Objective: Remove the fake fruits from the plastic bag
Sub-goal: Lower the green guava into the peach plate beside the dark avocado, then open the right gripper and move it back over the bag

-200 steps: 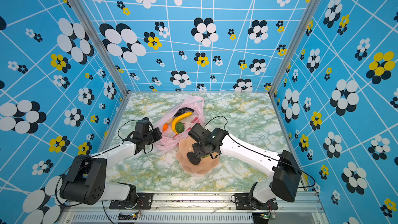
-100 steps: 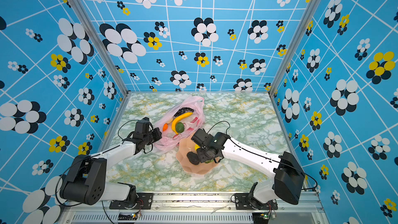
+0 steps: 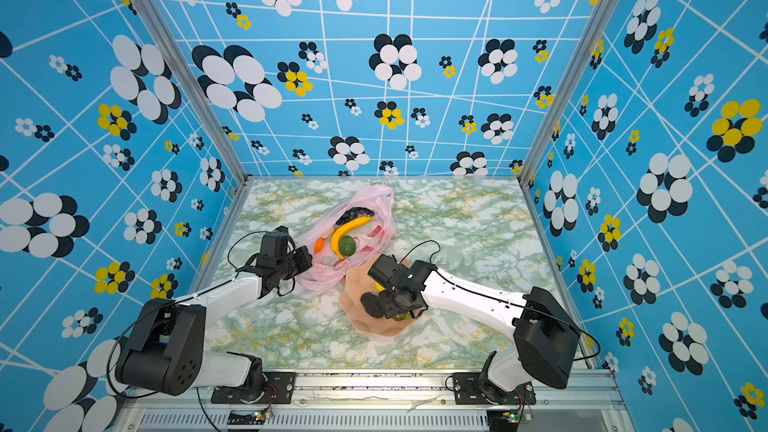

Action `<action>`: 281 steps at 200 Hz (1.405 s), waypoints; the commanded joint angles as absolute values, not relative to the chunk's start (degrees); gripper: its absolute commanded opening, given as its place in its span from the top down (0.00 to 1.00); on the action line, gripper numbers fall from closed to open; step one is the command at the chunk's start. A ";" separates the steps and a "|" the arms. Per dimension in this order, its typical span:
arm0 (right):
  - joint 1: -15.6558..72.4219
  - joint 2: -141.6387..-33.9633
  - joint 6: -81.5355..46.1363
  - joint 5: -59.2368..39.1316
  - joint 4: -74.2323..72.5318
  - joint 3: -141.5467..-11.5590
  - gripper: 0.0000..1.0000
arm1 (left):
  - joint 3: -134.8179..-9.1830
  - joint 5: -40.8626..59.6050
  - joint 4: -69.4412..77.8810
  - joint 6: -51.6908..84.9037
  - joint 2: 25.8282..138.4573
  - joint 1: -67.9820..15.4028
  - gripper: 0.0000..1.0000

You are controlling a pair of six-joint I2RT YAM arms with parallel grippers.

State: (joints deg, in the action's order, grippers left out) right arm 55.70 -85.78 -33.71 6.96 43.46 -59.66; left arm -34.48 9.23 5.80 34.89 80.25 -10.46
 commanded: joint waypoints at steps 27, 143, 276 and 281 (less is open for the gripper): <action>55.24 -87.40 -34.28 6.85 41.94 -58.94 0.41 | -34.64 9.93 5.81 33.68 80.04 -9.87 1.00; 54.18 -89.34 -33.84 8.79 39.17 -58.32 0.41 | -34.68 9.58 5.58 33.48 79.89 -9.60 1.00; 52.87 -93.48 -32.70 9.10 37.24 -60.20 0.39 | -34.52 9.57 5.62 33.38 79.47 -9.23 1.00; 52.81 -93.61 -32.56 9.06 37.19 -60.21 0.39 | -34.48 9.53 5.62 33.34 79.45 -9.26 1.00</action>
State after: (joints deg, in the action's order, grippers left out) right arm 53.06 -92.33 -33.43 8.47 36.77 -59.18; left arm -34.48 9.26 5.80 34.48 80.25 -9.74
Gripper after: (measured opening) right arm 0.645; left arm 0.044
